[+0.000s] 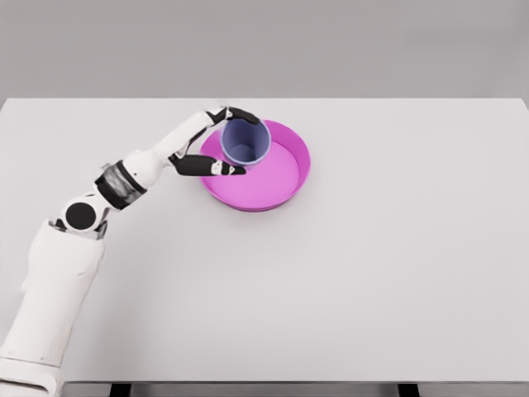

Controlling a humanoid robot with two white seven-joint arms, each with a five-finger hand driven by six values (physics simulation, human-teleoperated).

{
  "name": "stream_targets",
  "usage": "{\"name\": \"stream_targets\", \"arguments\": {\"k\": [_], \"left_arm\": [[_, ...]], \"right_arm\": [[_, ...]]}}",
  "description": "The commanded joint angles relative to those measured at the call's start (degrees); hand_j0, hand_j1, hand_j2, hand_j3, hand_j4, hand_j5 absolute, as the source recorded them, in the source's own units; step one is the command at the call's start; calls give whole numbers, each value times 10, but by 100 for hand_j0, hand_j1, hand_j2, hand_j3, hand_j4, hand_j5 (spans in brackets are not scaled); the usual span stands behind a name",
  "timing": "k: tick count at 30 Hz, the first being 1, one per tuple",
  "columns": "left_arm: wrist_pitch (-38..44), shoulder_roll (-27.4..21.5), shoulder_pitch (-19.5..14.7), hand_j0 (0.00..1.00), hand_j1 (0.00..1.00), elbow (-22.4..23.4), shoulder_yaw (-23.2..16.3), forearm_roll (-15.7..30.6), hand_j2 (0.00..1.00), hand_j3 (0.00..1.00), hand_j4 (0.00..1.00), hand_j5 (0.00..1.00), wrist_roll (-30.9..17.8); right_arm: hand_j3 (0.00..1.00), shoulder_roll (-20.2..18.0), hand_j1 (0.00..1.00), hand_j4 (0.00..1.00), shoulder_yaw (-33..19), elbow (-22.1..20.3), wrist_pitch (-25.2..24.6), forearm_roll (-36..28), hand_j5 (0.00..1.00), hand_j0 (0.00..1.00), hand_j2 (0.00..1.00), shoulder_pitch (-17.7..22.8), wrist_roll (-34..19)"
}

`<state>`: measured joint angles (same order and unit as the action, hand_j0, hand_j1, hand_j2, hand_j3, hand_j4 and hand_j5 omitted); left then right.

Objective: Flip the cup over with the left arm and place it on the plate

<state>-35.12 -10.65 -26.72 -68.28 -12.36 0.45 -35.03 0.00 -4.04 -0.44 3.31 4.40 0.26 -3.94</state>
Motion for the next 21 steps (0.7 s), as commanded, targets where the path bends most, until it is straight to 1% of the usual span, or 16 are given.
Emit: {"name": "stream_targets", "arguments": {"k": [1,3,5,9,13,15,21], "left_arm": [[1,2,0,70,70,1,-9,4,70,70,70,70,0],[1,2,0,70,70,2,-10,3,70,70,70,70,0],[1,2,2,70,70,2,-25,2,70,70,70,70,0],[1,2,-1,70,70,4,-31,0,70,70,70,70,0],[1,12,-8,70,70,32,-37,-1,70,70,70,70,0],[1,12,-10,70,70,39,-37,-11,70,70,70,70,0],[1,16,-24,70,70,63,-35,-12,70,70,70,70,0]], "right_arm": [[100,0,100,100,0,0,-1,0,100,100,100,0,0],[100,0,100,100,0,0,0,0,100,100,100,0,0],[100,0,100,100,0,0,-1,0,100,100,100,0,0],[100,0,100,100,0,0,-1,0,100,100,100,0,0],[100,0,100,100,0,0,-1,0,100,100,100,0,0],[100,0,100,100,0,0,0,0,100,100,100,0,0],[100,0,100,100,0,0,-1,0,100,100,100,0,0]]}}
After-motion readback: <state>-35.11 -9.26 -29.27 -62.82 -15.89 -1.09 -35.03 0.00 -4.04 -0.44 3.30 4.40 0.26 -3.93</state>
